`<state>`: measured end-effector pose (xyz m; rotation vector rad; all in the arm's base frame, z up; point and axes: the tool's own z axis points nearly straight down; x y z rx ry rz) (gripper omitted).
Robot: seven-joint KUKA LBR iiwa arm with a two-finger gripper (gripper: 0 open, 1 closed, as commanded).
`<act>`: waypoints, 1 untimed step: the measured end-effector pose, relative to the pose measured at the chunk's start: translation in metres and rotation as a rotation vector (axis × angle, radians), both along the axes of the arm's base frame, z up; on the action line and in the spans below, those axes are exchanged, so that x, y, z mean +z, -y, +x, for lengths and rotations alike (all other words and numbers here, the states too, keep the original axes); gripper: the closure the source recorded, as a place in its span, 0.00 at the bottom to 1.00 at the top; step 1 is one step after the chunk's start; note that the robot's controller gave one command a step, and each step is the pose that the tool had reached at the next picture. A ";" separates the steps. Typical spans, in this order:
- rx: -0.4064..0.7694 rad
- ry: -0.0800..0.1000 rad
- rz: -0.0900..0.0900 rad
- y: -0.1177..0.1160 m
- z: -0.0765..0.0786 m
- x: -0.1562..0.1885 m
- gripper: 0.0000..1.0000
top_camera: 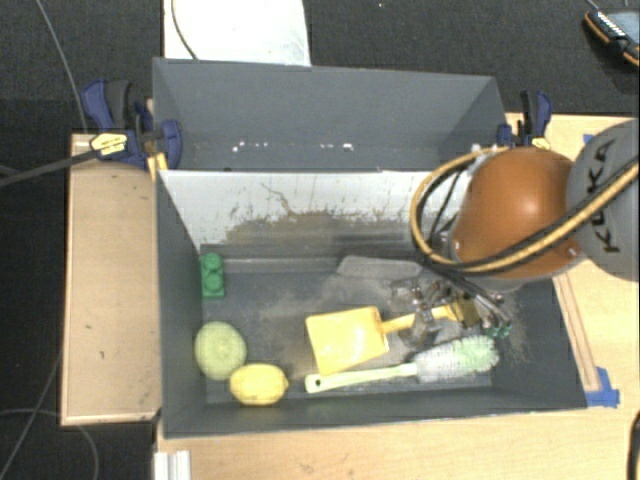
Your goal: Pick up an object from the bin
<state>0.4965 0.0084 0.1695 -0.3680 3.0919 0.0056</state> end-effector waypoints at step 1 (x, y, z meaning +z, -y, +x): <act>-0.070 0.002 0.002 -0.005 0.020 -0.084 1.00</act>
Offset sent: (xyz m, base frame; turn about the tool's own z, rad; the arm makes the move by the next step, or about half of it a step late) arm 0.0170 0.0054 0.2086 -0.0280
